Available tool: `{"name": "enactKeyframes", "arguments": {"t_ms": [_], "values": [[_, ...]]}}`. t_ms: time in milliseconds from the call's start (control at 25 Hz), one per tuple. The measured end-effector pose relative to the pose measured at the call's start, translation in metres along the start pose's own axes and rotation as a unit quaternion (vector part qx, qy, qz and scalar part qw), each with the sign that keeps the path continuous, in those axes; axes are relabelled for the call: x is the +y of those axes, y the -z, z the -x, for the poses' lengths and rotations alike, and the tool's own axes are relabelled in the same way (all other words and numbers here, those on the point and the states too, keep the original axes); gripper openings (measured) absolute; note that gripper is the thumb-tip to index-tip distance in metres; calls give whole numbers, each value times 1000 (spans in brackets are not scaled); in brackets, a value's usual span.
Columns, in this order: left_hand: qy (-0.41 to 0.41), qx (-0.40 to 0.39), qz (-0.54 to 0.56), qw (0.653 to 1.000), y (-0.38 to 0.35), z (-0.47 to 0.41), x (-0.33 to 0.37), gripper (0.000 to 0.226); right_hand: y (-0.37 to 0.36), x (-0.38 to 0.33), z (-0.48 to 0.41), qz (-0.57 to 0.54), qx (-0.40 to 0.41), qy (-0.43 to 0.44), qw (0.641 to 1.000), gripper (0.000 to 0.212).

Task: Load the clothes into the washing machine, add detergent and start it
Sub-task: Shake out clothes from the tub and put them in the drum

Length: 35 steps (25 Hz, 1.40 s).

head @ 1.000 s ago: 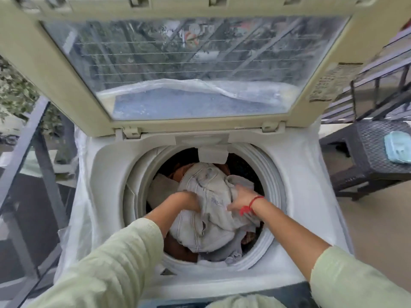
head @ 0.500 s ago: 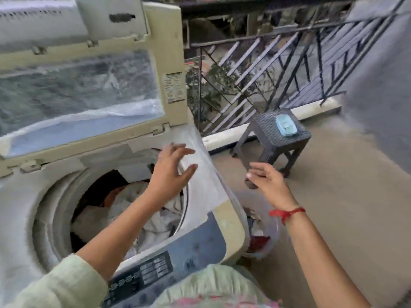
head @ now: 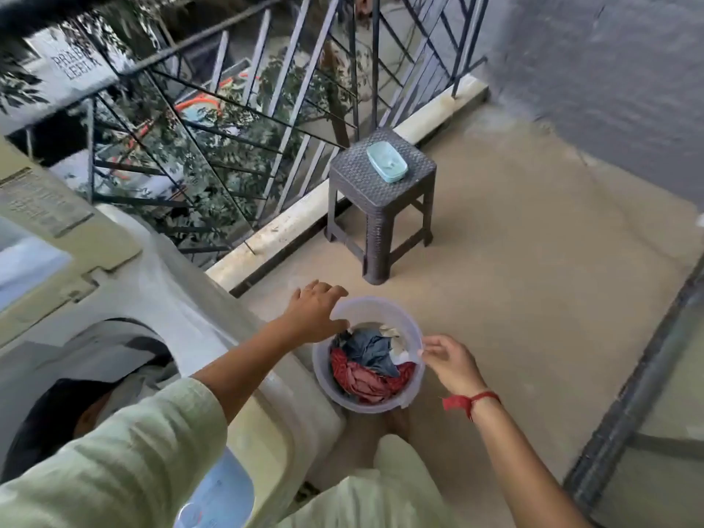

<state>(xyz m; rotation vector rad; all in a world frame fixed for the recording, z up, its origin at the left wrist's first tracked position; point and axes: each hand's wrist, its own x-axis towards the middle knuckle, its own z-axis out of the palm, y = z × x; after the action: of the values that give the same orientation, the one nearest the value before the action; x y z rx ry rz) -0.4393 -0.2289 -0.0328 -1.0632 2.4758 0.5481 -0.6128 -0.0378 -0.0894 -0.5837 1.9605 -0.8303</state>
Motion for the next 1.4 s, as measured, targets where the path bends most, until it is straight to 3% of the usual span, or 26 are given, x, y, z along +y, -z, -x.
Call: {"name": "enactKeyframes", "arguments": {"t_ms": [160, 440, 600, 760, 880, 960, 1040, 1160, 1240, 1360, 1400], "values": [[39, -150, -6, 988, -43, -62, 0, 51, -6, 43, -42, 12, -13, -61, 998, 19], [130, -234, 132, 954, -176, -137, -8, 32, -62, 146, -153, 143, -129, -81, 978, 28], [187, -226, 182, 938, -260, -163, -20, 58, -110, 202, -209, 214, -183, -52, 958, 25], [192, -232, 178, 937, -328, -180, -39, 42, -156, 250, -250, 279, -213, -23, 936, 28], [210, -215, 159, 940, -366, -186, -52, 46, -187, 264, -273, 330, -170, 29, 928, 25], [184, -171, 114, 961, -386, -192, -60, 45, -204, 267, -295, 340, -104, 72, 932, 27], [149, -101, 84, 980, -404, -205, -69, 45, -221, 278, -325, 361, -113, 93, 921, 41], [124, -91, 58, 986, -416, -231, -80, 61, -239, 302, -373, 498, -163, 112, 844, 78], [107, -95, 22, 989, -423, -244, -87, 67, -250, 317, -396, 577, -169, 152, 785, 85], [41, 4, -66, 997, -427, -248, -94, 70, -262, 321, -418, 672, -175, 233, 681, 62], [28, 36, -103, 994, -428, -245, -96, 71, -265, 315, -423, 676, -181, 264, 664, 49]]}}
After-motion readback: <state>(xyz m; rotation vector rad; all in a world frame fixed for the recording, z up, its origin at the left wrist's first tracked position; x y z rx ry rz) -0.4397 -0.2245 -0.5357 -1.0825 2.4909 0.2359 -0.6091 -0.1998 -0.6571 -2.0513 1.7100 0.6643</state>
